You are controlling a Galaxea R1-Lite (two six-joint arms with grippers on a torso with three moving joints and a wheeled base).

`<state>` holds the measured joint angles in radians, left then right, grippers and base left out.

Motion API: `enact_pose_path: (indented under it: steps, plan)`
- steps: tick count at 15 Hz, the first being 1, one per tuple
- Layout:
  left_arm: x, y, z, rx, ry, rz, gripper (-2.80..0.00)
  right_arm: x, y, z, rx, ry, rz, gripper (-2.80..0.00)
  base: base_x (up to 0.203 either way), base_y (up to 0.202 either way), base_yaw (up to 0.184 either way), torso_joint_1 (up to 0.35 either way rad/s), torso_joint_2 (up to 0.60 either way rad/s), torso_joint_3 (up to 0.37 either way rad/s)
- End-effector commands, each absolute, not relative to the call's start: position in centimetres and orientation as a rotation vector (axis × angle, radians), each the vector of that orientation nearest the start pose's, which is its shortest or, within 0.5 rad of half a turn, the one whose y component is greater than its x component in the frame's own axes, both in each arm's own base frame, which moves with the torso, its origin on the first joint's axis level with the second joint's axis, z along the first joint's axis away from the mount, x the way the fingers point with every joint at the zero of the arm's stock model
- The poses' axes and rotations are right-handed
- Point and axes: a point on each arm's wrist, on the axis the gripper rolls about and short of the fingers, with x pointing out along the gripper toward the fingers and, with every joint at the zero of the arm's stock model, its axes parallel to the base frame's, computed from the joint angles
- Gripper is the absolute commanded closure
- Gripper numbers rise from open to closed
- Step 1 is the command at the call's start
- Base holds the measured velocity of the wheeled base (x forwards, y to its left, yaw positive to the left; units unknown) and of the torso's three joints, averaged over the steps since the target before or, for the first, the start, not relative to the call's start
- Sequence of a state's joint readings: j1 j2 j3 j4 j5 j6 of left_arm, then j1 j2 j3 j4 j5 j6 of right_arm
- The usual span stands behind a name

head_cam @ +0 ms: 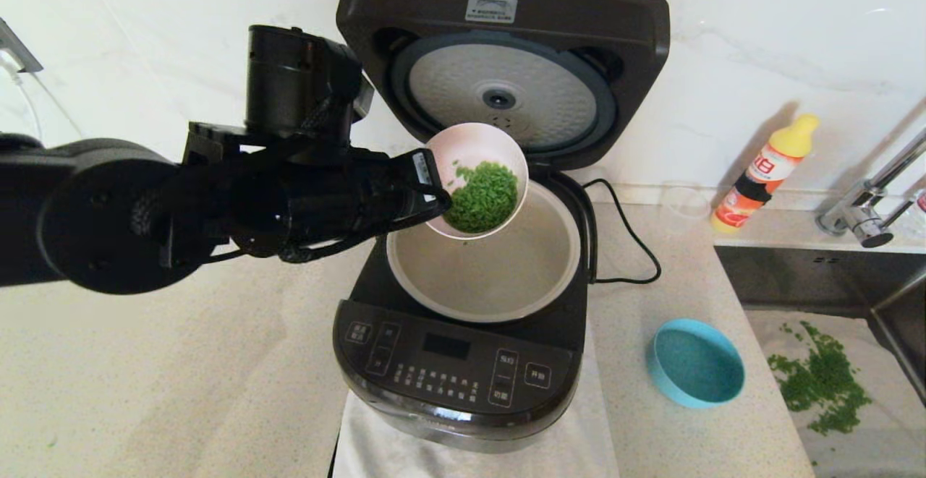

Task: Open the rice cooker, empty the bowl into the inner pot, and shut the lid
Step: Pour the chopped green onions from the bowl into the rice cooker

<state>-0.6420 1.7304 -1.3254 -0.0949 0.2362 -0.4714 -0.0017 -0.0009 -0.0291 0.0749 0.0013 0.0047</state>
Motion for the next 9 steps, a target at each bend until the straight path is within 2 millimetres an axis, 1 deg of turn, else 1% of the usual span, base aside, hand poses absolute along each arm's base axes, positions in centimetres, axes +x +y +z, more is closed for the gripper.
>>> enact_pose_path:
  steps: [1, 4, 9]
  plan:
    - [27.1, -19.9, 24.8, -0.290, 0.309, -0.354, 0.00, -2.5, 0.0, 7.6, 0.005, 0.046, 0.000, 0.00, 0.000, 0.000, 0.000, 0.000, 0.00, 0.000]
    - [27.1, -20.0, 23.5, -0.269, 0.206, -0.389, 0.00, -2.5, 0.0, 7.6, 0.005, 0.046, 0.000, 0.00, 0.000, 0.000, 0.000, 0.000, 0.00, 0.000]
    - [27.2, -20.2, 22.4, -0.243, 0.180, -0.441, 0.00, -2.5, 0.0, 7.6, 0.005, 0.046, 0.000, 0.00, 0.000, 0.000, 0.000, 0.000, 0.00, 0.000]
